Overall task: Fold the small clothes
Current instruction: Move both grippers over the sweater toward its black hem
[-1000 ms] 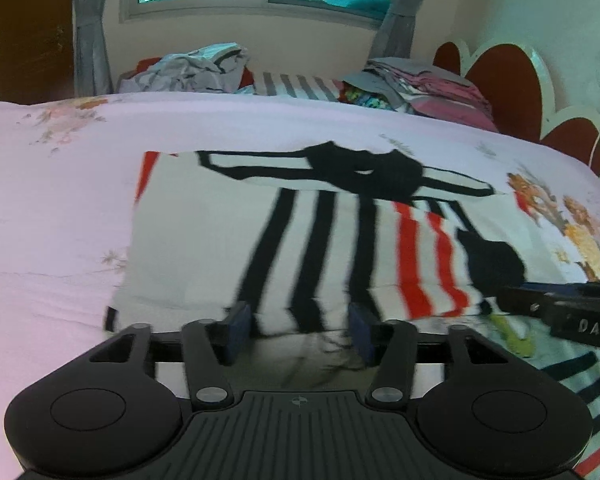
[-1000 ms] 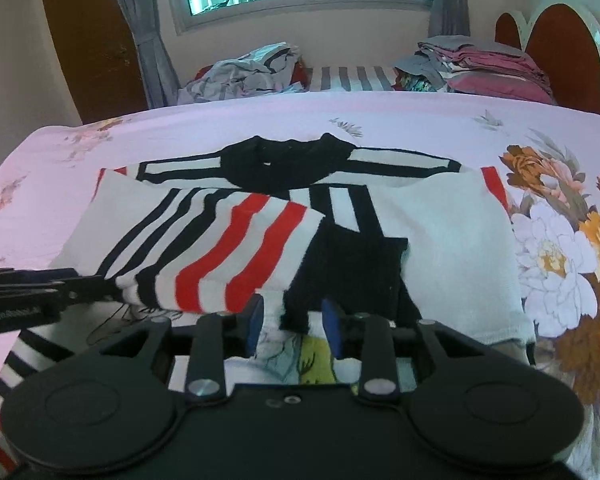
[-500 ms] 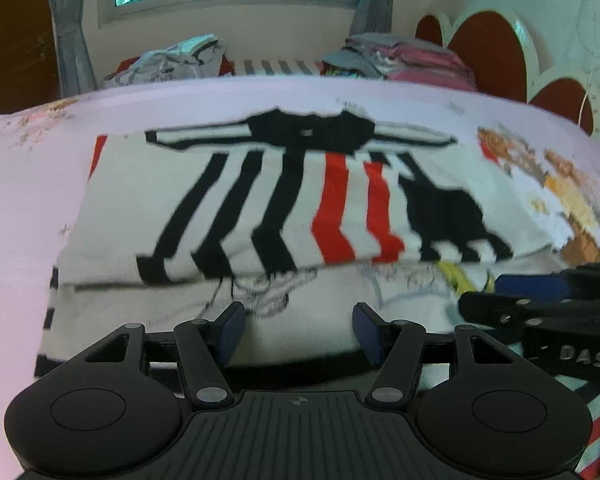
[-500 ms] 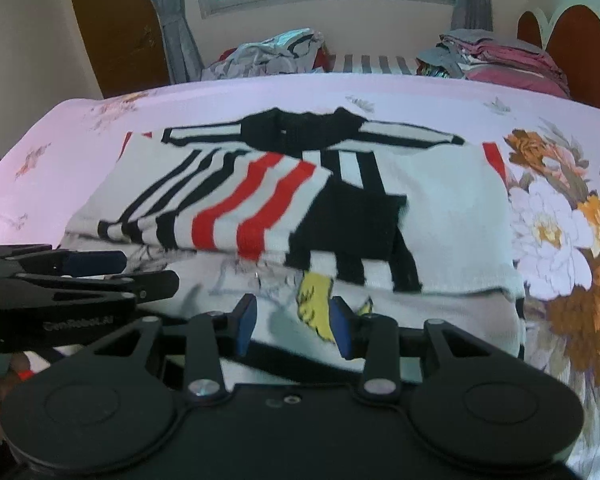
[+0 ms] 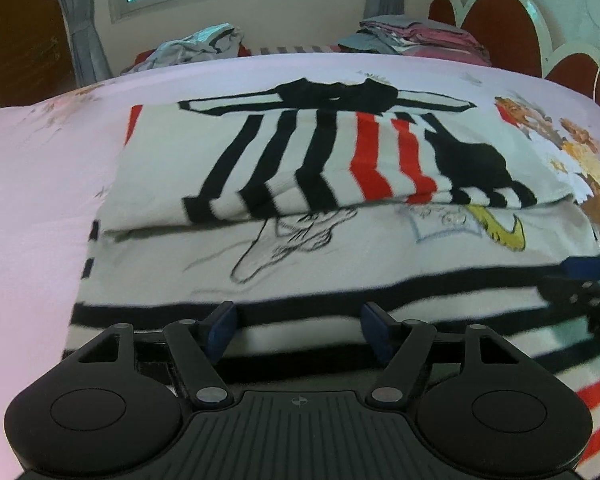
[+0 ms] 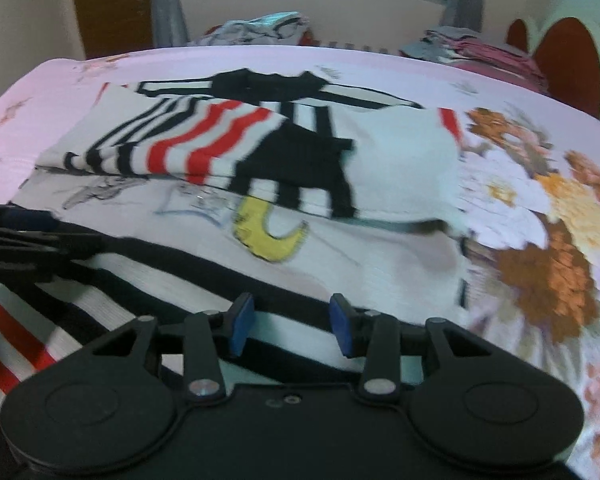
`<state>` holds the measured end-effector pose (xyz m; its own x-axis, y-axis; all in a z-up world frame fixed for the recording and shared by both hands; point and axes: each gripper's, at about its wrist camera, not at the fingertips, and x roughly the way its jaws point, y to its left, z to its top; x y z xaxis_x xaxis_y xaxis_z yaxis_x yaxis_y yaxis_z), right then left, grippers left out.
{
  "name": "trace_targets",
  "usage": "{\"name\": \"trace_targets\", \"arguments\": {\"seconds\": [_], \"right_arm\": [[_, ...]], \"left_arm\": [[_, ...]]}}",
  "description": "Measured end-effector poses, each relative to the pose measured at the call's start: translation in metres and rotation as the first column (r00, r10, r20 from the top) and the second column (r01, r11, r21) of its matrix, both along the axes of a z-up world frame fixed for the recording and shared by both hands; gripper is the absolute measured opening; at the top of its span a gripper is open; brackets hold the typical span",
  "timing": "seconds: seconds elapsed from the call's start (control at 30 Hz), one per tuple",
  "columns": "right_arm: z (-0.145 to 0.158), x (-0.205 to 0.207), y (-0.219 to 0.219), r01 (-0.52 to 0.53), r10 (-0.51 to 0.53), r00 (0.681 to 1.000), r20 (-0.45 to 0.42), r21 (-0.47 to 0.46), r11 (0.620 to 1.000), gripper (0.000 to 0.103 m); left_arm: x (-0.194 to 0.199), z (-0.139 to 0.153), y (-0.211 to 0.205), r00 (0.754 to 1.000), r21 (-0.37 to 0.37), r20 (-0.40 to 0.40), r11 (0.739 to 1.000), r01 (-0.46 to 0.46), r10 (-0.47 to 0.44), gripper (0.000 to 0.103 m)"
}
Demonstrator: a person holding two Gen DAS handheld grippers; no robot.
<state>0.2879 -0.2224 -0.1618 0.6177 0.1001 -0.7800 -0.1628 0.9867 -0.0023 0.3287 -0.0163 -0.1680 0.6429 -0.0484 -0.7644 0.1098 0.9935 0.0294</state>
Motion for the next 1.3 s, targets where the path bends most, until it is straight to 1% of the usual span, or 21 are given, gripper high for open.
{"name": "trace_targets", "arguments": {"seconds": [0.13,0.23,0.33,0.4,0.47,0.53,0.6,0.7,0.77,0.83,0.93,1.17,1.27,1.3], "right_arm": [[0.006,-0.015,0.002,0.036,-0.036,0.999,0.006,0.035,0.999,0.04],[0.011,-0.03,0.015,0.046,-0.047,0.999,0.014,0.068,0.997,0.04],[0.017,-0.042,0.036,0.02,-0.022,0.999,0.024,0.086,0.996,0.04],[0.019,-0.048,0.051,-0.004,0.001,1.0,0.024,0.097,0.995,0.04],[0.018,-0.053,0.063,-0.016,0.014,1.0,0.017,0.094,0.995,0.04],[0.011,-0.057,0.07,-0.007,0.008,1.0,-0.01,0.07,0.998,0.04],[0.003,-0.063,0.067,0.019,-0.017,0.999,-0.033,0.038,0.999,0.039],[0.002,-0.076,0.057,0.052,-0.053,0.999,-0.015,-0.026,0.998,0.039],[0.004,-0.086,0.046,0.087,-0.088,0.996,-0.012,-0.046,0.995,0.039],[0.004,-0.094,0.036,0.12,-0.121,0.993,-0.016,-0.047,0.992,0.039],[0.008,-0.11,0.033,0.139,-0.141,0.99,-0.013,-0.06,0.988,0.04],[0.015,-0.143,0.027,0.183,-0.183,0.983,-0.01,-0.014,0.983,0.042],[0.016,-0.155,0.022,0.208,-0.208,0.978,-0.007,-0.009,0.978,0.045],[0.017,-0.16,0.019,0.218,-0.218,0.976,-0.005,-0.01,0.976,0.047]], "left_arm": [[-0.013,0.002,0.012,1.0,-0.016,-0.015,1.0,0.009,-0.009,0.068],[-0.024,0.007,0.018,1.0,-0.039,-0.013,0.999,0.013,-0.014,0.068],[-0.038,0.015,0.02,0.999,-0.069,0.009,0.997,0.034,-0.033,0.068],[-0.046,0.015,0.02,0.999,-0.088,0.005,0.995,0.052,-0.052,0.068],[-0.055,0.01,0.021,0.997,-0.076,-0.005,0.995,0.071,-0.071,0.068],[-0.065,0.0,0.026,0.996,-0.035,-0.013,0.996,0.083,-0.083,0.068],[-0.076,-0.002,0.036,0.996,-0.012,0.002,0.996,0.085,-0.085,0.068],[-0.088,-0.001,0.054,0.997,-0.017,0.0,0.997,0.072,-0.072,0.069],[-0.094,0.0,0.064,0.998,-0.022,0.0,0.998,0.065,-0.065,0.069],[-0.102,0.001,0.071,0.999,-0.034,-0.002,0.998,0.052,-0.052,0.069],[-0.113,0.005,0.078,0.999,-0.048,-0.007,0.998,0.04,-0.04,0.069],[-0.143,0.013,0.1,1.0,-0.09,-0.008,0.996,0.004,-0.004,0.069],[-0.155,0.012,0.11,1.0,-0.104,-0.02,0.994,-0.015,0.013,0.069],[-0.158,0.011,0.114,0.999,-0.111,-0.03,0.994,-0.024,0.021,0.069]]}}
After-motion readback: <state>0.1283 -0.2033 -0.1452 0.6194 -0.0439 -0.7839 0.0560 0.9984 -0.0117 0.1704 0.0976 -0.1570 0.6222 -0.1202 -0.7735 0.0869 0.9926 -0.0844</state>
